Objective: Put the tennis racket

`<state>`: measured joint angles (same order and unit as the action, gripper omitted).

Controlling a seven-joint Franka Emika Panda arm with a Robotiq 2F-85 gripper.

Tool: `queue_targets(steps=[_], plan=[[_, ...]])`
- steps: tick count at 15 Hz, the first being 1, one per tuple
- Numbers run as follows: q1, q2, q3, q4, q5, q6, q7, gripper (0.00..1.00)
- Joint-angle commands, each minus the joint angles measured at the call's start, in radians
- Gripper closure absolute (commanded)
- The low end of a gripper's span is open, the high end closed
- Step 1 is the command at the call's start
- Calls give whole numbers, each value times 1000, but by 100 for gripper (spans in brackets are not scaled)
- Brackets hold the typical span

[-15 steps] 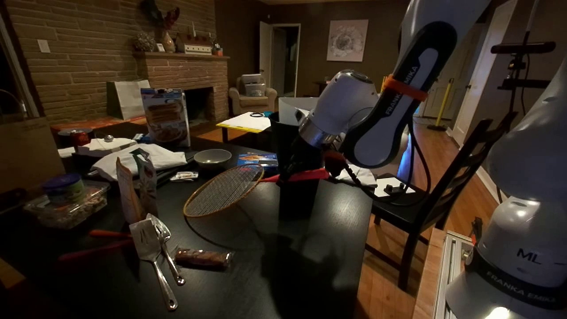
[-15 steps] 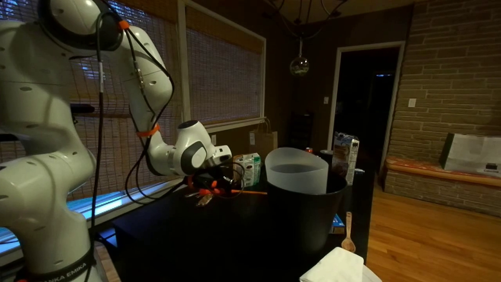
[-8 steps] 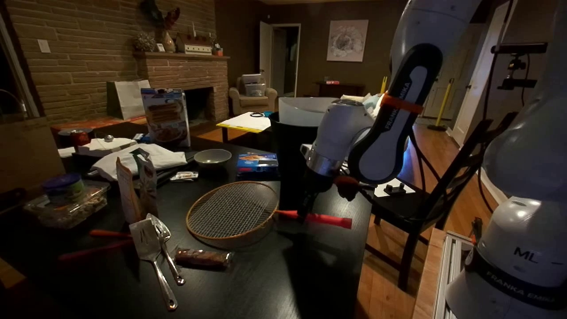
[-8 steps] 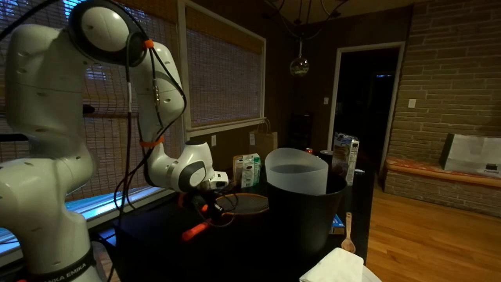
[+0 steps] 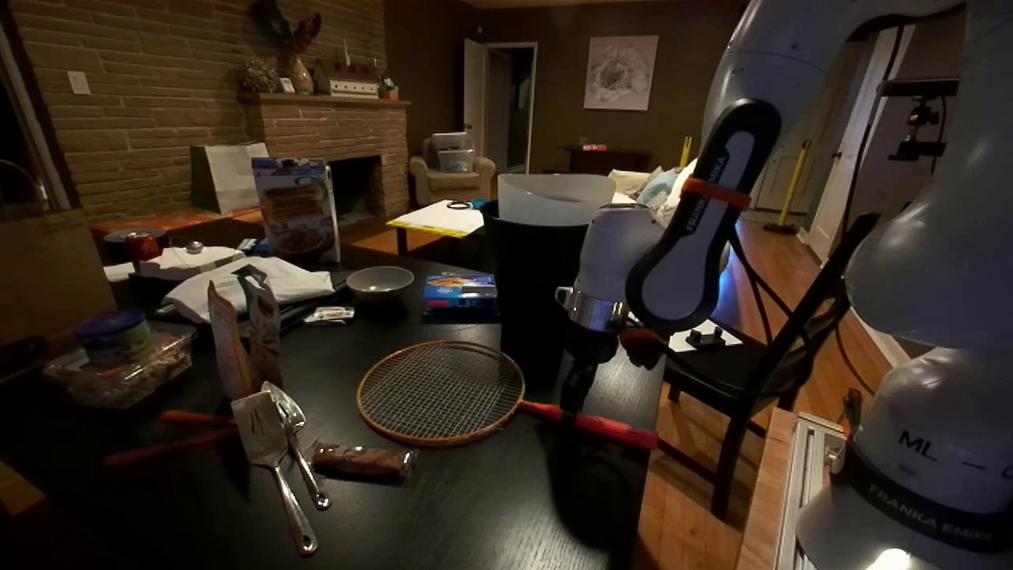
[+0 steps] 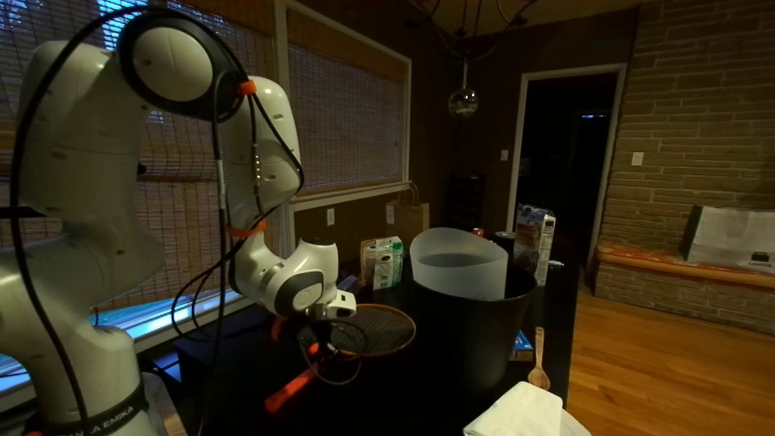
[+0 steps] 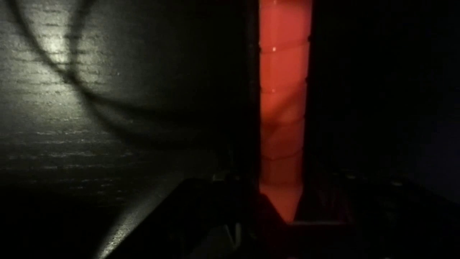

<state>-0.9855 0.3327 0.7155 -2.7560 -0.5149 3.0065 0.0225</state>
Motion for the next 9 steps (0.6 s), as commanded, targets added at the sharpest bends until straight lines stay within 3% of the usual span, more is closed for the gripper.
queue_targets(steps=[1,4,9], plan=[[-101,-29,115,0,30,-54,-26,23],[-155,-37,195,1,25,-85,-20,2],[-181,-40,256,6,28,-145,-3,0]])
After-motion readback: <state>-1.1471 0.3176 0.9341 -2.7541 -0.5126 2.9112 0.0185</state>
